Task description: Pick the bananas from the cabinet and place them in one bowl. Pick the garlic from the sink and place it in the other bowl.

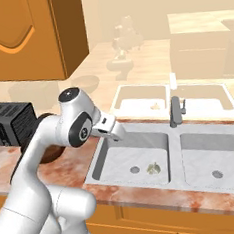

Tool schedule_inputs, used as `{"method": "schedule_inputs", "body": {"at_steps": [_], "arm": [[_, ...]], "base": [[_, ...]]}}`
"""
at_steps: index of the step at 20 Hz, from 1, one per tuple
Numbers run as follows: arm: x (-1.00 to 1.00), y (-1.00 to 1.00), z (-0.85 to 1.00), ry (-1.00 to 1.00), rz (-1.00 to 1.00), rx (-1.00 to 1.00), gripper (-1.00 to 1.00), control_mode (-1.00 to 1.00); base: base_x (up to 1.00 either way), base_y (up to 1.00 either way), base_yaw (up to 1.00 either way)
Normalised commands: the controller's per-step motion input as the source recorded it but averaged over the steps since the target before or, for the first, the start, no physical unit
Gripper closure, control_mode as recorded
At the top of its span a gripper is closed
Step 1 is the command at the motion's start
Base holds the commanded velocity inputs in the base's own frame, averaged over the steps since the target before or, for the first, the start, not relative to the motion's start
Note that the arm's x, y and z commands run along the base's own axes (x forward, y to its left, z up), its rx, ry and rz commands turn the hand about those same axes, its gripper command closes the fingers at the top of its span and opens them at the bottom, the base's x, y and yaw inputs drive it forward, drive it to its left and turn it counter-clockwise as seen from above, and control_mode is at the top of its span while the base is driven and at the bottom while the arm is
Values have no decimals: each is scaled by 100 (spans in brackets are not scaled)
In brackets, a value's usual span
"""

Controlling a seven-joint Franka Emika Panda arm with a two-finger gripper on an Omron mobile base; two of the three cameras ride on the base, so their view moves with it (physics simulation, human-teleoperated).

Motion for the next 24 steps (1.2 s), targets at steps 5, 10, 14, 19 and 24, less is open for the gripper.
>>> {"method": "schedule_inputs", "body": {"at_steps": [5, 10, 14, 19, 24], "arm": [[11, -30, -16, 0, -15, 0, -100, -100], [1, -35, -16, 0, -8, 0, -100, -100], [0, -36, -22, 0, -3, 1, -100, -100], [10, -14, -25, 0, 0, 1, -100, -100], [16, -6, -43, 0, 0, 0, -100, -100]], "base": [[0, 0, 0], [0, 0, 0], [0, 0, 0], [0, 0, 0], [0, 0, 0]]}}
